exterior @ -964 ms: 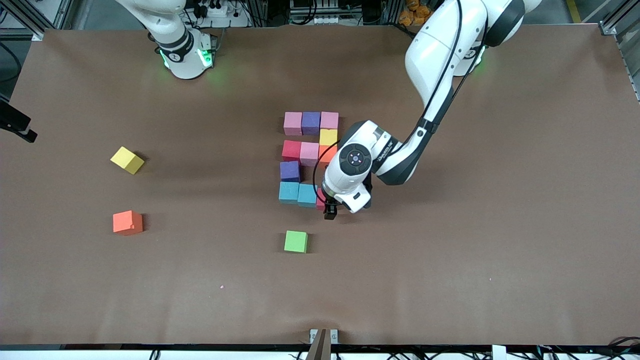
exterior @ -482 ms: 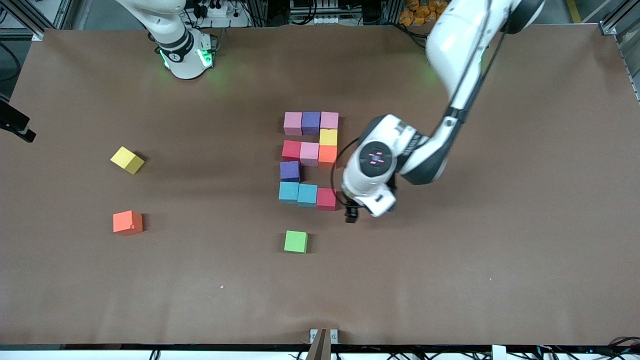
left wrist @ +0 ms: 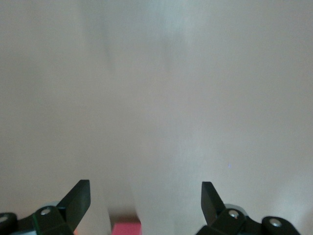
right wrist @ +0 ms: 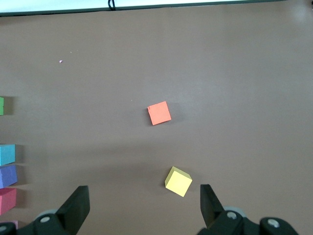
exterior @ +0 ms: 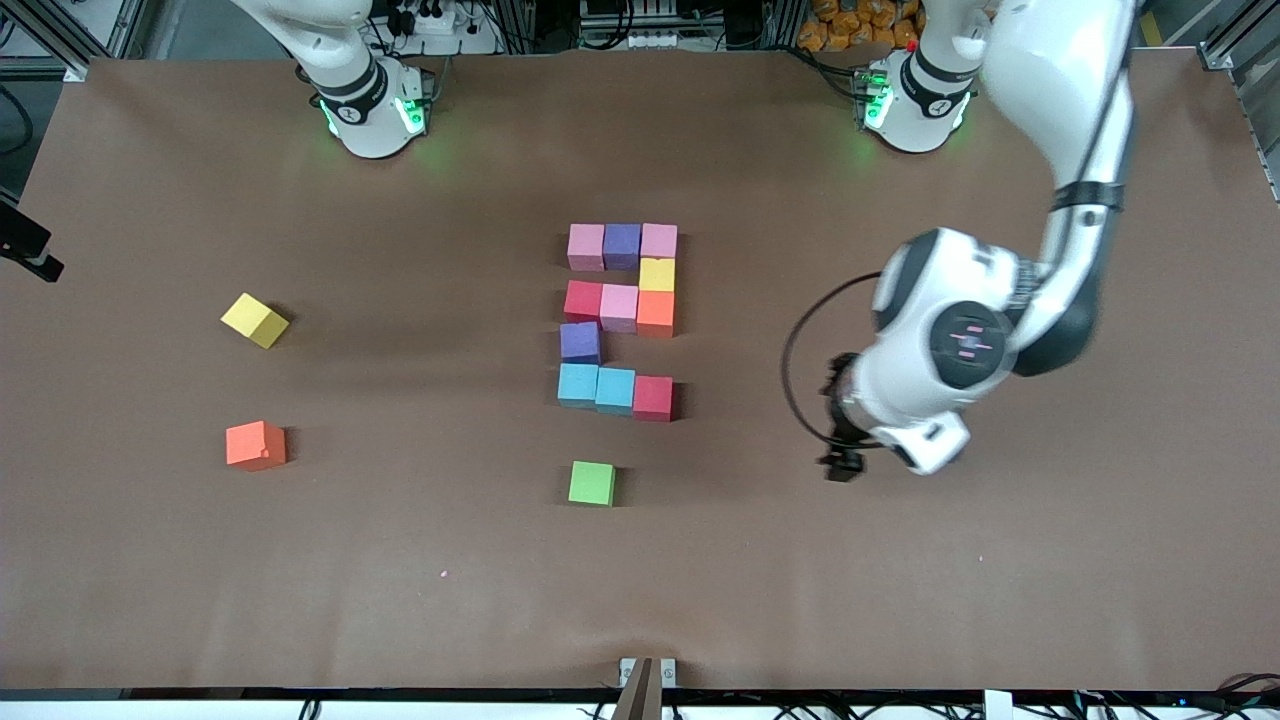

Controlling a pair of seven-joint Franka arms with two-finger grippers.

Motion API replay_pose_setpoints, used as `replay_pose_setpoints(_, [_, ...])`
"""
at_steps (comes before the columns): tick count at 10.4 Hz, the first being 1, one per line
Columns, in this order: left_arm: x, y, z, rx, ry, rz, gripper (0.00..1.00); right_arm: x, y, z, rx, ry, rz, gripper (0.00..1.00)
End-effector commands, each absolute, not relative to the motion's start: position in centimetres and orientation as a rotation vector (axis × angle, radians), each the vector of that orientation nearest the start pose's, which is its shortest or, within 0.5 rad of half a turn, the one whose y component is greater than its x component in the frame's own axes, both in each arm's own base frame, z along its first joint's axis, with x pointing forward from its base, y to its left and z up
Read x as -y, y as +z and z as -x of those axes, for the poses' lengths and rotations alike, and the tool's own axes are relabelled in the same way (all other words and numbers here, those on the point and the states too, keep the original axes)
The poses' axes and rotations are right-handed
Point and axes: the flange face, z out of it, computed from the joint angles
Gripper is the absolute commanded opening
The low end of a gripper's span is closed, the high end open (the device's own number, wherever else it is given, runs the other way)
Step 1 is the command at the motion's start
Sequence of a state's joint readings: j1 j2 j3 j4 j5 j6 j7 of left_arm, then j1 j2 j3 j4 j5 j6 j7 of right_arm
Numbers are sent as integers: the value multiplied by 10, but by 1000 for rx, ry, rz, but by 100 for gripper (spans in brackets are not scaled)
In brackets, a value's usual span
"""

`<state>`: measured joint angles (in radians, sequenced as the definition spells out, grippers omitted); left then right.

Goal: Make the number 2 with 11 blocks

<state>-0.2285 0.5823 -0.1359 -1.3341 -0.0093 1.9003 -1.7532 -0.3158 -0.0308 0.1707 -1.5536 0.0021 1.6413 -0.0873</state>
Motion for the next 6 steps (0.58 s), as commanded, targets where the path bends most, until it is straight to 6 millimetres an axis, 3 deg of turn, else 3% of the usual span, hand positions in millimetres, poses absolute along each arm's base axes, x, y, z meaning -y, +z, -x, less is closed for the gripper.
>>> replay_pose_setpoints(1, [163, 412, -687, 1960, 96, 2491, 100, 72, 656, -548, -63, -161, 3162, 100])
replay_pose_setpoints(3, [124, 430, -691, 1907, 77, 2546, 100, 72, 652, -547, -53, -125, 3162, 100])
replay_pose_setpoints(6, [117, 432, -670, 1649, 129, 2666, 100, 55, 646, -551, -7, -104, 3162, 100])
